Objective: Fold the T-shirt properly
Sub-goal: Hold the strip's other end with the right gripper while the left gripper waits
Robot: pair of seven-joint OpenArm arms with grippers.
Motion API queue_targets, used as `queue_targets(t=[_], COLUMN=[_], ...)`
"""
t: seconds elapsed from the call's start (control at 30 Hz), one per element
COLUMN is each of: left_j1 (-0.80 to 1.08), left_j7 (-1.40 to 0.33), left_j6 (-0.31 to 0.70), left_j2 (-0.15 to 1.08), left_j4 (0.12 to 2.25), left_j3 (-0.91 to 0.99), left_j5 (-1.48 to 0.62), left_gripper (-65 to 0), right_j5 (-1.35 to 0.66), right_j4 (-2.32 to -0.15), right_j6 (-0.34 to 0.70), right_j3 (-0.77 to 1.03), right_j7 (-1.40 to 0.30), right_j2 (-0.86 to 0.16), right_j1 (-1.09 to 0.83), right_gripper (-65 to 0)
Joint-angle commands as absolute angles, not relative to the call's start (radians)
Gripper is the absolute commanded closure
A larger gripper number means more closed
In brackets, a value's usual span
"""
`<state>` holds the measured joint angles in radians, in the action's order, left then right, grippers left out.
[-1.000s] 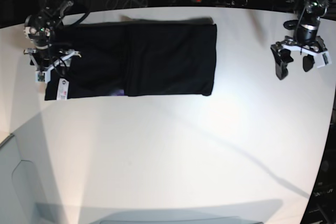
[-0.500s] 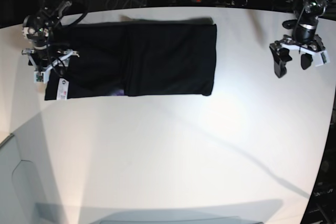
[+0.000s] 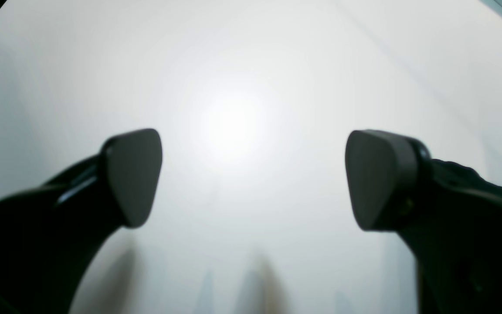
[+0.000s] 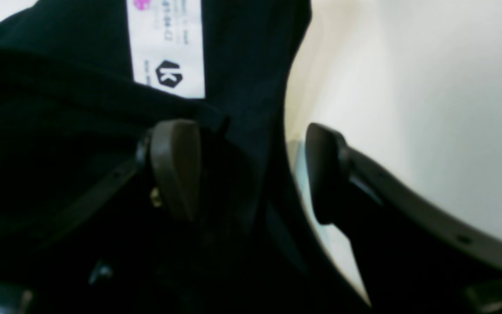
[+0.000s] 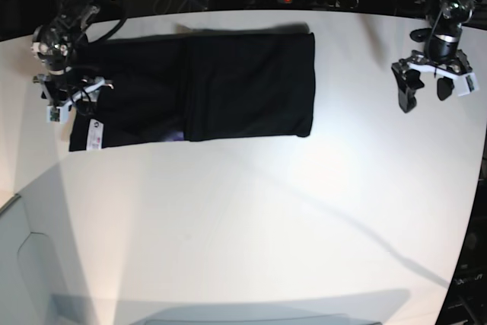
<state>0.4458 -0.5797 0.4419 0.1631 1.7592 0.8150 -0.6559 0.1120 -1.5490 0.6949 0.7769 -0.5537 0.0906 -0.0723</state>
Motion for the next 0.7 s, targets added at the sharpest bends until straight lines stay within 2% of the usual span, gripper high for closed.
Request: queue_targets(t=[0.0,0.13,0.23,0.33,0.47,0.67], left_j1=[0.450,0.463,0.463,0.463,0.463,0.464], left_j7=[-0.555,-0.555,-0.555,-0.555,-0.555,-0.555], left_j6=[0.447,0.447,0.447,0.447,0.447,0.447], left_j2=[0.174,0.176,0.176,0.174,0.174,0.173], left_j4=[1.773,1.773,1.768,1.741,1.701,1.679], left_j3=[0.823,0.823,0.823,0.823,0.823,0.817], left_j5=[-0.671,-0.671,-0.671,-0.671,-0.671,-0.671], left_gripper=[-65.0,-65.0,-65.0,-65.0,-65.0,-65.0], right_j5=[0.147,0.147,0.145,0.145,0.145,0.145], right_j4=[-1.544,-1.544,-1.544,-1.544,-1.544,-1.573], right_j6=[0.698,0.698,0.698,0.698,0.698,0.698], right_j3=[0.776,0.771,0.765,0.765,0.765,0.768], right_j7=[-0.604,-0.604,-0.604,-0.604,-0.604,-0.604], right_j2=[0.090,0.091,0.093,0.096,0.097,0.093], right_j1=[-0.076,-0.079,-0.091,-0.091,-0.093,-0.091], right_gripper=[-38.8,-38.5,-32.8,-21.0,0.0,0.0])
